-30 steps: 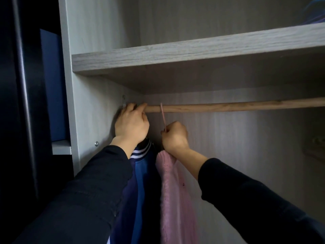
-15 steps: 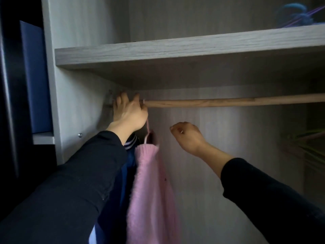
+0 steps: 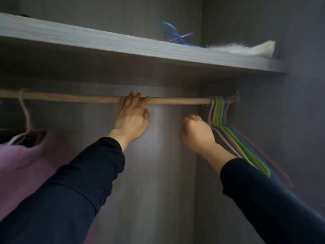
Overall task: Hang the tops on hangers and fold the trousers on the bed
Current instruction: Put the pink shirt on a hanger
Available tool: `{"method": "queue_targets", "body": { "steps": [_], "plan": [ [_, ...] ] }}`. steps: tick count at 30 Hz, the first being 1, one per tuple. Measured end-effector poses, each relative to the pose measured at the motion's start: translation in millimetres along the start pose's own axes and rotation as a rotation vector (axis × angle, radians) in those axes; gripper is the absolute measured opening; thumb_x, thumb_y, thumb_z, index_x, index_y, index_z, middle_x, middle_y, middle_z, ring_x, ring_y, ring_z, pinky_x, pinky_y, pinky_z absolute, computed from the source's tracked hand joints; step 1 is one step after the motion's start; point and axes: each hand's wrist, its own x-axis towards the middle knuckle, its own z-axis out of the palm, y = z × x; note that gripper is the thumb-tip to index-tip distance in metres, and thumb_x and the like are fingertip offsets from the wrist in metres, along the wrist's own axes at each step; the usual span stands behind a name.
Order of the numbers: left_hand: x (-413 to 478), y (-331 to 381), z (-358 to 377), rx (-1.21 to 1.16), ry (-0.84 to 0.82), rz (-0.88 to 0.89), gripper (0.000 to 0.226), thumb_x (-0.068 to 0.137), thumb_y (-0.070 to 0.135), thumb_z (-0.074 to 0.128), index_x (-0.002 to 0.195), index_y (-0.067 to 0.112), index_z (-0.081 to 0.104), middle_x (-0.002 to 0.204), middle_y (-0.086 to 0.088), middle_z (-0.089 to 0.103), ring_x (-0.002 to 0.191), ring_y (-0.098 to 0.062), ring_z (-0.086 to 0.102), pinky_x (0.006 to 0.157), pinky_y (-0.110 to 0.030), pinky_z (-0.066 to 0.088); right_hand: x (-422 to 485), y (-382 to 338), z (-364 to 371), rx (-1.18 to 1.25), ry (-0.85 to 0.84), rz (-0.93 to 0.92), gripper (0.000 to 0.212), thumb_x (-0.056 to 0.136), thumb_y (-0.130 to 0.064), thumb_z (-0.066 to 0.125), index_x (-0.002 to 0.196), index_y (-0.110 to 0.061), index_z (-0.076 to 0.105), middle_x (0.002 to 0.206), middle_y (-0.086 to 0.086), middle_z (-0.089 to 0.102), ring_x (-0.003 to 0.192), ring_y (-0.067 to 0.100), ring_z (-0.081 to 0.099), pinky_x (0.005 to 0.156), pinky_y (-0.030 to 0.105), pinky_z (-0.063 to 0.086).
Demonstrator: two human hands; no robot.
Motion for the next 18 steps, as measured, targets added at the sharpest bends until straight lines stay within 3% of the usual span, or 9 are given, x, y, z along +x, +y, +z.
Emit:
{"method": "queue_targets", "body": {
  "steps": [2,8,15,18],
  "plan": [
    [2,11,12,-0.017,0.025,-0.013,0.05,0.098,0.017,0.039,0.148,0.012,0.033,0.153,-0.017,0.028,0.144,-0.033,0.016,0.119,-0.045,0.005,-4,28,-9,-0.152,0.036,0.007,0.023,0.083,-0.021,0.056,0.099,-0.006,0.06,0.108,0.013,0.058,0.109,0.034,0.05,0.083,0.041,0.042],
    [0,11,27,-0.015,0.112,-0.021,0.053,0.094,0.013,0.046,0.146,0.009,0.036,0.148,-0.02,0.031,0.142,-0.037,0.018,0.118,-0.049,0.012,-6,75,-9,-0.501,-0.084,0.004,0.041,0.088,-0.021,0.054,0.127,-0.008,0.053,0.129,0.012,0.051,0.122,0.031,0.041,0.095,0.042,0.038],
    [-1,6,29,-0.015,0.162,0.004,0.055,0.091,0.008,0.052,0.145,0.01,0.04,0.145,-0.022,0.035,0.14,-0.038,0.023,0.116,-0.05,0.02,2,74,-1,-0.624,-0.156,-0.052,0.036,0.09,-0.015,0.057,0.125,-0.008,0.058,0.126,0.012,0.054,0.118,0.029,0.045,0.092,0.039,0.041],
    [-1,6,30,-0.013,0.159,-0.009,0.056,0.091,0.011,0.052,0.146,0.012,0.038,0.147,-0.02,0.033,0.141,-0.035,0.021,0.115,-0.048,0.021,8,72,-4,-0.508,-0.163,0.037,0.025,0.092,-0.012,0.053,0.115,-0.008,0.061,0.116,0.011,0.061,0.107,0.029,0.055,0.076,0.036,0.044]
  ]
}}
